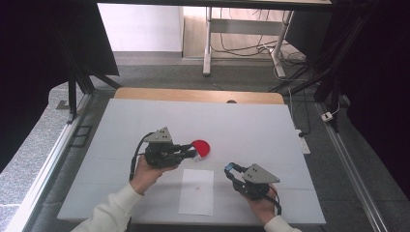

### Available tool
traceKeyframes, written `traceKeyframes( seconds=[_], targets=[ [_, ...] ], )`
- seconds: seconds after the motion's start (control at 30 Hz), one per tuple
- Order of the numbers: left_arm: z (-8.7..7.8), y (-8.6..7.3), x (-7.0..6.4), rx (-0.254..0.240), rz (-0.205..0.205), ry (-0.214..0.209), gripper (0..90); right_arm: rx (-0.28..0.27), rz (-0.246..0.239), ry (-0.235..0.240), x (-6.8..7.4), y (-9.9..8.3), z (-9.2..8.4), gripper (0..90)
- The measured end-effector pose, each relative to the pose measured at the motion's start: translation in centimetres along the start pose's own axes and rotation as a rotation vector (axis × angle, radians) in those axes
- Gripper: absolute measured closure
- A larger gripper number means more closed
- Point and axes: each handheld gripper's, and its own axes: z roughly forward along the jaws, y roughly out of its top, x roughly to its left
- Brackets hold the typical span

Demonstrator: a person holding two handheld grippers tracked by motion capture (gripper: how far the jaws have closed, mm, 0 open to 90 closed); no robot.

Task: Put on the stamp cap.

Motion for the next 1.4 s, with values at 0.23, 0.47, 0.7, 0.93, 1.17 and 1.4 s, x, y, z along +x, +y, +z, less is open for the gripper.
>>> traceKeyframes(
  seconds=[0.23, 0.47, 0.7, 0.93, 1.17, 1.4],
  targets=[
    [0.0, 0.0, 0.0, -0.001, -0.002, 0.003, 75.1, -0.008, 0.013, 0.011, 0.4, 0.1, 0.3, 64.9],
    [0.1, 0.0, 0.0, 0.0, -0.001, -0.001, 75.1, -0.006, 0.011, 0.028, 1.2, 0.3, 1.0, 64.9],
    [0.3, 0.0, 0.0, 0.003, -0.006, -0.007, 75.0, -0.012, -0.011, 0.043, 2.2, 0.6, 1.8, 64.9],
    [0.6, 0.0, -0.2, 0.006, -0.006, -0.01, 75.1, -0.016, -0.023, 0.06, 3.5, 1.0, 2.8, 64.7],
    [0.7, 0.0, -0.5, 0.005, -0.003, -0.023, 75.0, -0.014, -0.048, 0.034, 4.2, 1.1, 3.4, 64.7],
    [1.0, 0.0, -0.6, 0.004, -0.015, -0.038, 75.0, -0.015, -0.051, 0.0, 4.1, 1.1, 4.0, 64.7]
  ],
)
